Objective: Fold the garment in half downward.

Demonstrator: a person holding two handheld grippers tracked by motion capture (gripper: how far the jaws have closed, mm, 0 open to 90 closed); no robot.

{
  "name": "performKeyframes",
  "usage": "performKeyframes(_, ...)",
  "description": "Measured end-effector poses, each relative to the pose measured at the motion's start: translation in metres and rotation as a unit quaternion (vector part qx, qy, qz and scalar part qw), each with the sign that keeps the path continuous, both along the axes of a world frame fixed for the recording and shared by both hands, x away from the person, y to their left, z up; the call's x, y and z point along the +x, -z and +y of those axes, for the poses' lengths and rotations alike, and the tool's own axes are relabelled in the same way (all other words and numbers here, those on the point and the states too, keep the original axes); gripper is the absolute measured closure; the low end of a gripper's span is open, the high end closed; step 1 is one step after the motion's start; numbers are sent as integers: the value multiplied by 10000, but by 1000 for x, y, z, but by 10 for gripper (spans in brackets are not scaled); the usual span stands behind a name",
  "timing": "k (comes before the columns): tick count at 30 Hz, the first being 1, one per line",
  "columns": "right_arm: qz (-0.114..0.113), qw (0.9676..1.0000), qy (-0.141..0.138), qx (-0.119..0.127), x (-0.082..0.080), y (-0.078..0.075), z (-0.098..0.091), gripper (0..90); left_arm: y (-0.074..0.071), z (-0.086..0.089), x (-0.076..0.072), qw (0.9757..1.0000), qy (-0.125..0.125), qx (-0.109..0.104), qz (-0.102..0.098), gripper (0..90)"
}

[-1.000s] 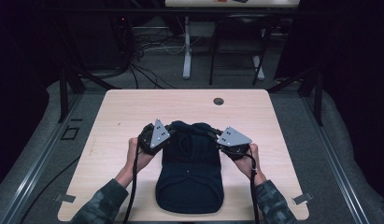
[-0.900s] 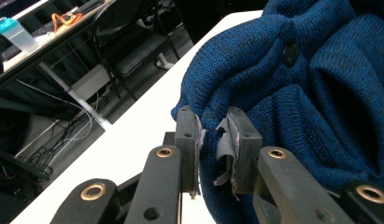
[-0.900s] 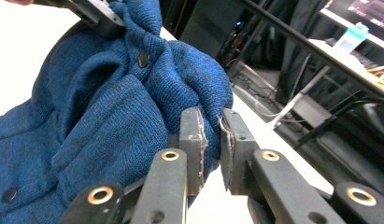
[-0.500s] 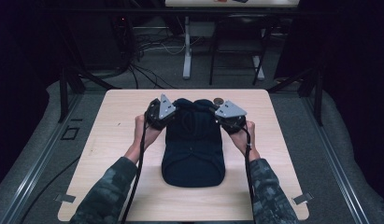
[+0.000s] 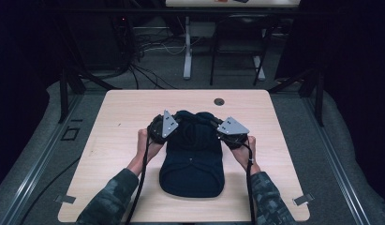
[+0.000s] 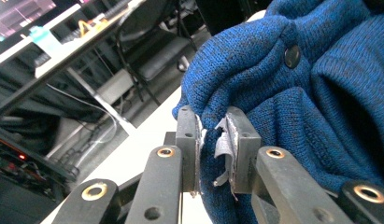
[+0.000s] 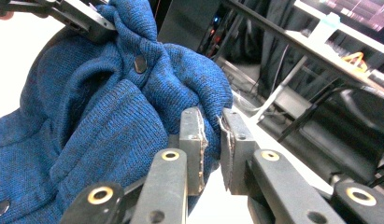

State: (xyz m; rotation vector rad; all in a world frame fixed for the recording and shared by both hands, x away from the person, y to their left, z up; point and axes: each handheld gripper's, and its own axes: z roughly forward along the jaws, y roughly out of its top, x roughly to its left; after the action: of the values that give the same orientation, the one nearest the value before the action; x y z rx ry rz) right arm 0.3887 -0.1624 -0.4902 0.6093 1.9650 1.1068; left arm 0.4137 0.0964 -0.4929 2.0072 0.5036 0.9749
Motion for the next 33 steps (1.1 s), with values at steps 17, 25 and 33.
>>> performKeyframes(17,-122,9997,-93,176,7,-10,0,817,-12,9,7,9989,118,-231,403,746)
performKeyframes(25,-196,9995,-204,161,11,-8,-2,825,0,21,6,9924,133,-651,1040,519)
performKeyframes(33,-250,9990,-359,135,12,-7,1,825,24,8,-24,9807,567,-829,1679,527)
